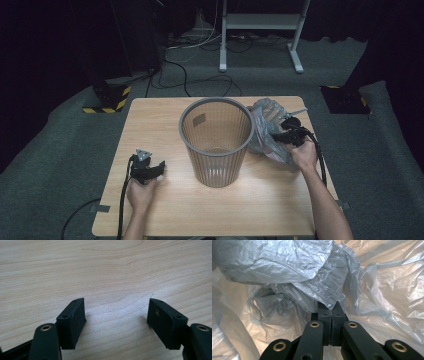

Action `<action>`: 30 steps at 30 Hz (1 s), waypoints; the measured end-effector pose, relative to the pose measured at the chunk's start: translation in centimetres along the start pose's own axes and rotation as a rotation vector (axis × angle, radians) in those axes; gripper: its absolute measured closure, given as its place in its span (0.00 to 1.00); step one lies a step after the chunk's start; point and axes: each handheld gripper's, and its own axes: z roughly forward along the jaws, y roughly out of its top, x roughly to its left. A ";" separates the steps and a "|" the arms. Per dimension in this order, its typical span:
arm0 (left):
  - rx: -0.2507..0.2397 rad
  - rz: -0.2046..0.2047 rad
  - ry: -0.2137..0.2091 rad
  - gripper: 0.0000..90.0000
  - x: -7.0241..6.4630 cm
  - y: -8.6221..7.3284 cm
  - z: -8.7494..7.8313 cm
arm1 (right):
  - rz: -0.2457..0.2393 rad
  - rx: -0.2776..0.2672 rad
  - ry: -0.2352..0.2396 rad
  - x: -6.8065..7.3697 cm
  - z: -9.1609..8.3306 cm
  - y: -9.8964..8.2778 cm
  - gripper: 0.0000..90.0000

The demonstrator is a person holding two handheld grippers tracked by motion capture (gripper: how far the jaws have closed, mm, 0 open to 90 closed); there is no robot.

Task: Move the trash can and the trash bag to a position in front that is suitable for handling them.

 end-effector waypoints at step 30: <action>0.002 0.003 -0.001 0.34 0.0 0.0 0.0 | 0.014 -0.056 -0.004 -0.4 -4.8 0.6 1.00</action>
